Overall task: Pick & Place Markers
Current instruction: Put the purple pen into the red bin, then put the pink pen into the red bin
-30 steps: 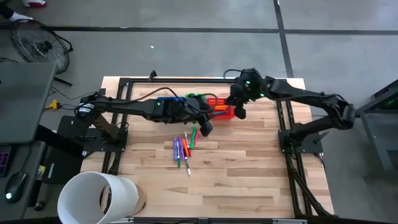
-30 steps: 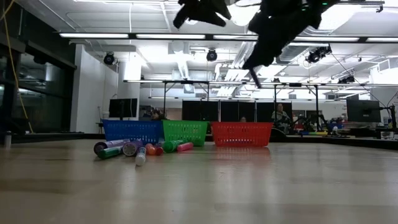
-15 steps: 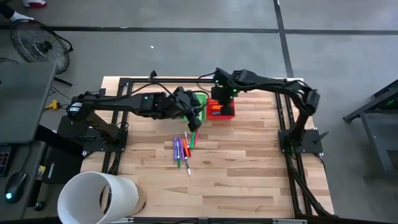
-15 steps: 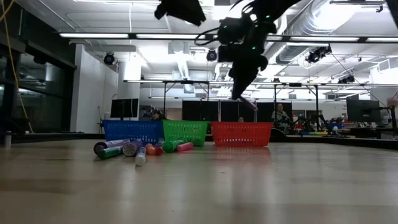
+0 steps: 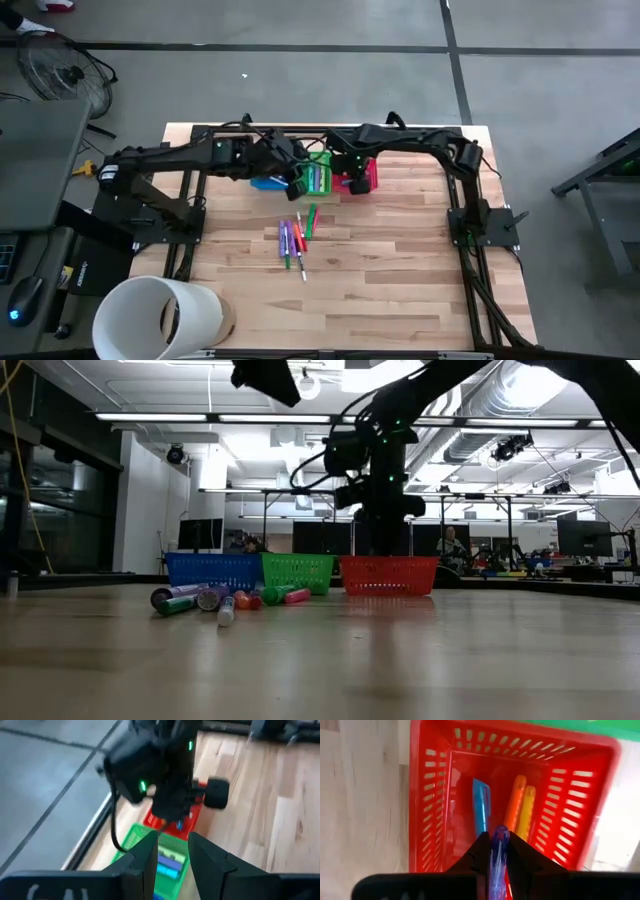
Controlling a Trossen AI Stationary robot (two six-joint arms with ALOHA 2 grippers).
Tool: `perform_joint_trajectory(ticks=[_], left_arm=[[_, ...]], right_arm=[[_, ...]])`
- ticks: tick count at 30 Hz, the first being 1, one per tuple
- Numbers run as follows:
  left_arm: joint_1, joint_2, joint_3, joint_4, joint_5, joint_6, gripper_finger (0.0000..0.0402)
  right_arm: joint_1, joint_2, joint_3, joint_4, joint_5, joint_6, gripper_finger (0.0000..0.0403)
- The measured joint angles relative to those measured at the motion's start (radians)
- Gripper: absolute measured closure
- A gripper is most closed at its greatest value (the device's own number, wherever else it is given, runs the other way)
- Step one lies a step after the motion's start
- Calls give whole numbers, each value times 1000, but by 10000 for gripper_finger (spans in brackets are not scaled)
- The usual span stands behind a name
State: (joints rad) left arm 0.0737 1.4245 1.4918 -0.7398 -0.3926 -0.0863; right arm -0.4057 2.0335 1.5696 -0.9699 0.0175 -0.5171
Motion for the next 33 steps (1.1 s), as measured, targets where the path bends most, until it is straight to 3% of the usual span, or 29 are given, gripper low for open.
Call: perform_joint_trajectory(ticks=[10, 24, 33], left_arm=[[60, -2, 2, 6, 100, 58, 296], [59, -1, 2, 5, 103, 56, 296], [57, -1, 2, 5, 114, -31, 296]], right_arm=[[5, 14, 0, 16, 3, 0, 338], [7, 8, 0, -7, 0, 73, 328], [8, -99, 0, -15, -5, 117, 327]])
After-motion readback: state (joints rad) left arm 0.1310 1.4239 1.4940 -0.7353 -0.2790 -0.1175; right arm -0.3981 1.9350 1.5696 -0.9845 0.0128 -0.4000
